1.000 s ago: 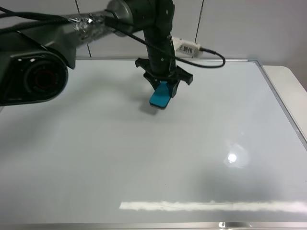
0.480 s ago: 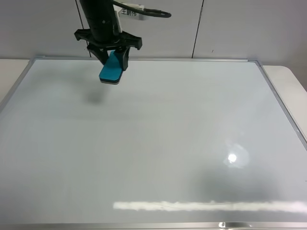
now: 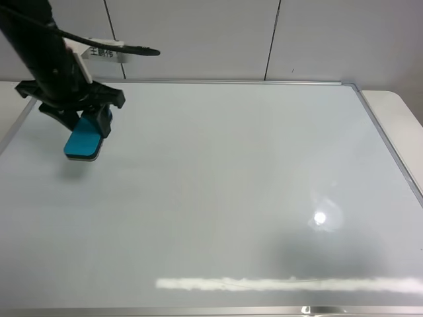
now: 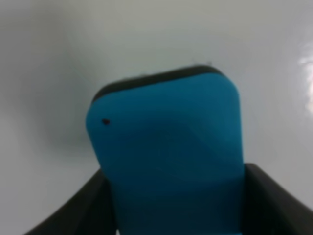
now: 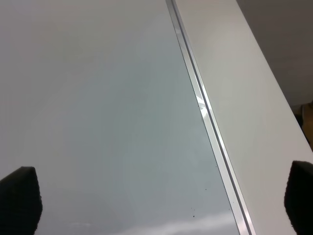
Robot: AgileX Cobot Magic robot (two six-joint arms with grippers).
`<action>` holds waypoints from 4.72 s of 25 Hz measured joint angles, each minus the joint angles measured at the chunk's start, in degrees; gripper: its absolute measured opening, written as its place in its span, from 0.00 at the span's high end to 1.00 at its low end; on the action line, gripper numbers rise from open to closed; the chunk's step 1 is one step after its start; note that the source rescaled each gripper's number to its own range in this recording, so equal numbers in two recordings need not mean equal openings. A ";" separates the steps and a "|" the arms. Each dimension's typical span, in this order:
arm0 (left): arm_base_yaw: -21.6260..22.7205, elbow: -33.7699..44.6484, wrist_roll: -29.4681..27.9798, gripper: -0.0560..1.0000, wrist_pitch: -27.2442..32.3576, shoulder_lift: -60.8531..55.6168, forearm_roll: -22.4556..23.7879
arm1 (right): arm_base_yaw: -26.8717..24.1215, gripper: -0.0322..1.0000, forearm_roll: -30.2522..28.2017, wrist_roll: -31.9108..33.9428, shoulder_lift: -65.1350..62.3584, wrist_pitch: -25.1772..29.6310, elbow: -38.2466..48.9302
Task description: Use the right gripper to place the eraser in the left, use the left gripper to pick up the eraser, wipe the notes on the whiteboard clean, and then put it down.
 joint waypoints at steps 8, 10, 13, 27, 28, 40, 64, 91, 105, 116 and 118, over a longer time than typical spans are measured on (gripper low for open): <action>5.24 16.55 0.00 0.94 -13.38 -4.29 -0.03 | 0.00 0.00 0.00 0.00 0.00 0.00 0.00; 5.50 18.11 0.00 0.94 -15.87 -4.29 -0.19 | 0.00 0.00 0.00 0.00 0.00 0.00 0.00; 5.50 18.49 0.00 0.94 -16.92 -4.40 -0.19 | 0.00 0.00 0.00 0.00 0.00 0.00 0.00; 2.28 18.49 0.22 0.94 -16.24 -1.35 -1.47 | 0.00 0.00 0.00 0.00 0.00 0.00 0.00; 2.28 18.49 0.22 0.94 -16.24 -1.12 -1.49 | 0.00 0.00 0.00 0.00 0.00 0.00 0.00; 2.28 18.49 2.31 0.94 -16.42 0.00 -3.40 | 0.00 0.00 0.00 0.00 0.00 0.00 0.00; 2.28 18.52 0.07 0.02 -18.28 -12.02 -0.50 | 0.00 0.00 0.00 0.00 0.00 0.00 0.00; 5.06 22.33 -10.61 0.01 11.60 -83.60 17.03 | 0.00 0.00 0.00 0.00 0.00 0.00 0.00; 19.03 35.02 -1.01 0.00 10.07 -97.43 7.72 | 0.00 0.00 0.00 0.00 0.00 0.00 0.00; 19.22 39.06 0.20 0.00 5.73 -97.50 5.44 | 0.00 0.00 0.00 0.00 0.00 0.00 0.00; 19.29 39.06 0.20 0.00 5.73 -97.50 5.40 | 0.00 0.00 0.00 0.00 0.00 0.00 0.00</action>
